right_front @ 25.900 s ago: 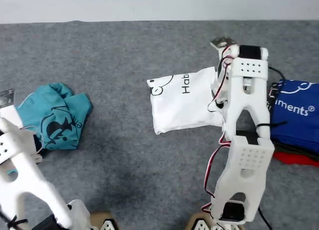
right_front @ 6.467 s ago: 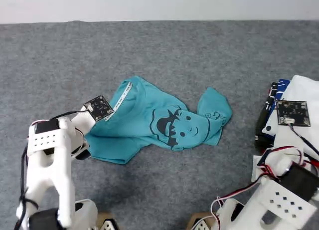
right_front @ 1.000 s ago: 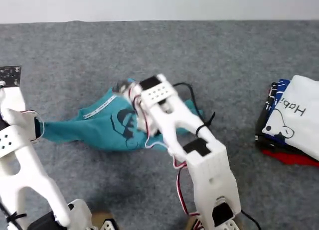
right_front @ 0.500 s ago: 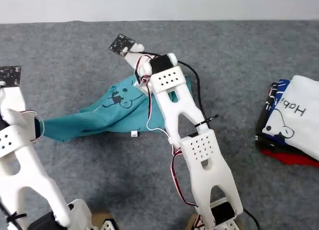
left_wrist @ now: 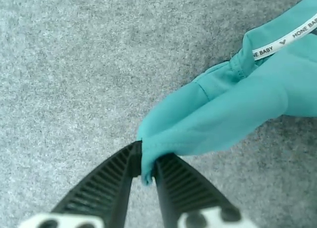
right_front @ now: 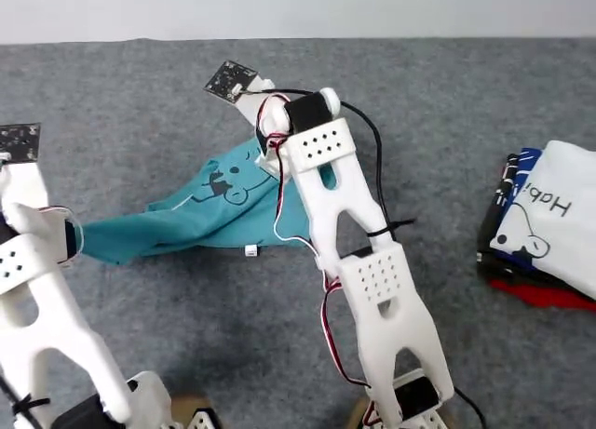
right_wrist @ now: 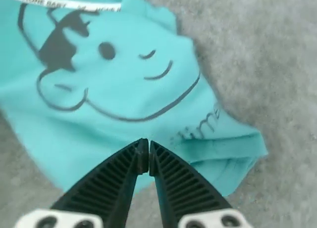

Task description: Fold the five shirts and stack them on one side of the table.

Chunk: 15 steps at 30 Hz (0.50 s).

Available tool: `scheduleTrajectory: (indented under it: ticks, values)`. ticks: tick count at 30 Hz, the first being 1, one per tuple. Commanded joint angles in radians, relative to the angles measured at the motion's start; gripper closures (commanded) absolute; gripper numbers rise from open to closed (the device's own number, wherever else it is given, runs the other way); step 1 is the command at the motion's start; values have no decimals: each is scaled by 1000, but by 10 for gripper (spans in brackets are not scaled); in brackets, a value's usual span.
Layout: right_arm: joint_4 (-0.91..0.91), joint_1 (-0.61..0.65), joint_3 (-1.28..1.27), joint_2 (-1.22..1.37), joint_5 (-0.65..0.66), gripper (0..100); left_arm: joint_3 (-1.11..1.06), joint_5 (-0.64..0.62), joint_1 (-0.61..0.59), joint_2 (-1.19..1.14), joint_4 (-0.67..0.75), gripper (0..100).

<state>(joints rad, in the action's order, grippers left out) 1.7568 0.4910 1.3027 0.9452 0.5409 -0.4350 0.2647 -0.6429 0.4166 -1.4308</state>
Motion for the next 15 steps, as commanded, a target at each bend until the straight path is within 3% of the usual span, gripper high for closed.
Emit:
scheduleTrajectory:
  ticks: [1, 7, 12, 15]
  values:
    - [42, 39, -253, -239, 3, 984, -5, -8, 3, 34, 23, 994]
    - [38, 110, -598, -380, 6, 966, -22, -8, 3, 34, 26, 994]
    - [36, 131, -680, -374, 6, 804, -22, -8, 3, 34, 26, 994]
    - [19, 125, -678, -318, 6, 772, -22, -8, 3, 34, 26, 994]
